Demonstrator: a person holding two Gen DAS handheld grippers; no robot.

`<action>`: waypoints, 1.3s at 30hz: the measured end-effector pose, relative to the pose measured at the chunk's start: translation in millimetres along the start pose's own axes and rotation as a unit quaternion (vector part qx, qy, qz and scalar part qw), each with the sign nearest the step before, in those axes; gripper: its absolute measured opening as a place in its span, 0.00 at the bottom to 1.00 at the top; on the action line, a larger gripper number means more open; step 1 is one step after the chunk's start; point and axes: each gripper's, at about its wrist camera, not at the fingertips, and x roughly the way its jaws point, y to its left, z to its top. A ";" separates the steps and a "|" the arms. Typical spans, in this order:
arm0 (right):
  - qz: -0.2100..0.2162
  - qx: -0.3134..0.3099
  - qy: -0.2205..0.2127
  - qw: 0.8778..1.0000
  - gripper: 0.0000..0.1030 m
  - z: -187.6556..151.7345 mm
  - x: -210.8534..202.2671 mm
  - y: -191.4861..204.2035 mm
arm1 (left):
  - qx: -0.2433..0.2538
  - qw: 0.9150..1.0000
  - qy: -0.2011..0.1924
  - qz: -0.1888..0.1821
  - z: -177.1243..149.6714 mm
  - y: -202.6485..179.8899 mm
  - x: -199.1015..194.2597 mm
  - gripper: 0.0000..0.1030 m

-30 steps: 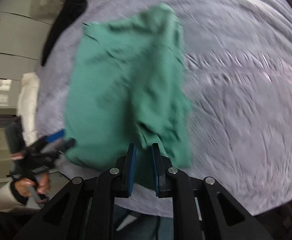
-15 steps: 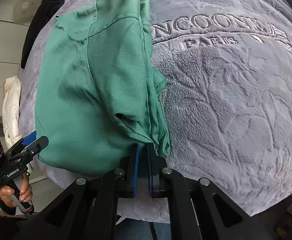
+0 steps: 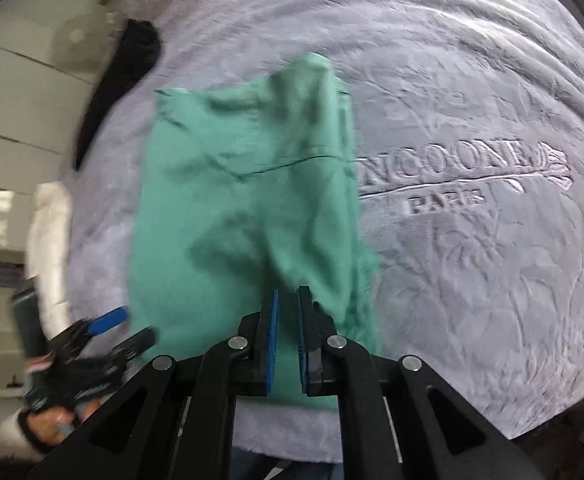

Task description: Fold large clothes

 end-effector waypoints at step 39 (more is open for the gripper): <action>-0.073 0.046 0.040 0.995 0.43 6.3 14.3 -35.7 | -0.012 0.999 0.035 0.036 15.4 -8.5 14.5 0.99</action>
